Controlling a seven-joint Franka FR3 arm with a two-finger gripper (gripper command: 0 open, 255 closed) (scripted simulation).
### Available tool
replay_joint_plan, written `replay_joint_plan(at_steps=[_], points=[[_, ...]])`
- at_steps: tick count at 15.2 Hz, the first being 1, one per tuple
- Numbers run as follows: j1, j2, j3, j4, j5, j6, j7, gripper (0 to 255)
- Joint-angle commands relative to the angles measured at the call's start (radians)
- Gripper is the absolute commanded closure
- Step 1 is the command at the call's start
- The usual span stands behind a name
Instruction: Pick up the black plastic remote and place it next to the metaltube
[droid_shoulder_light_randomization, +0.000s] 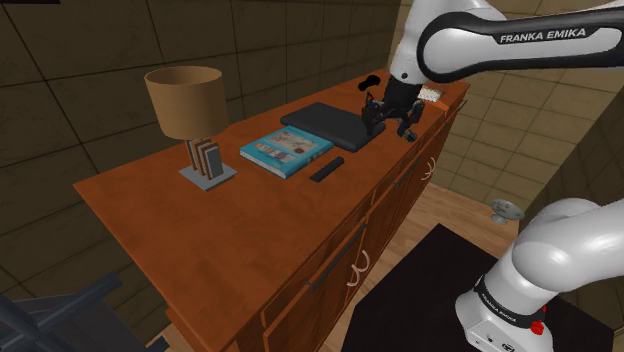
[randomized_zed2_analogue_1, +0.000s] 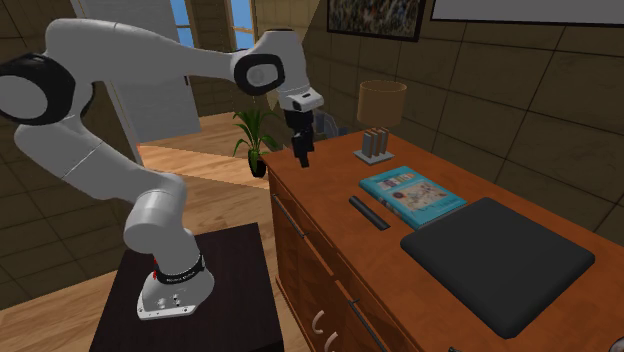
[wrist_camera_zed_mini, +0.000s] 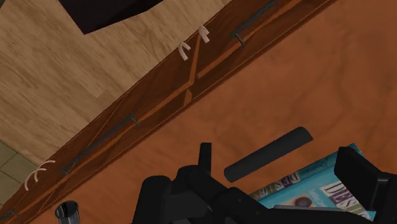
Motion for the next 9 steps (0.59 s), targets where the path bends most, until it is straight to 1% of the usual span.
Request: replay_joint_plan(at_steps=[1,5,9], points=[[-0.025,0.067,0.046,0.009,-0.009,0.053,0.105,0],[-0.081,0.222,0.128,0.061,-0.055,0.134,0.310,0],[-0.134,0.391,0.194,0.141,-0.138,0.187,0.526,0]])
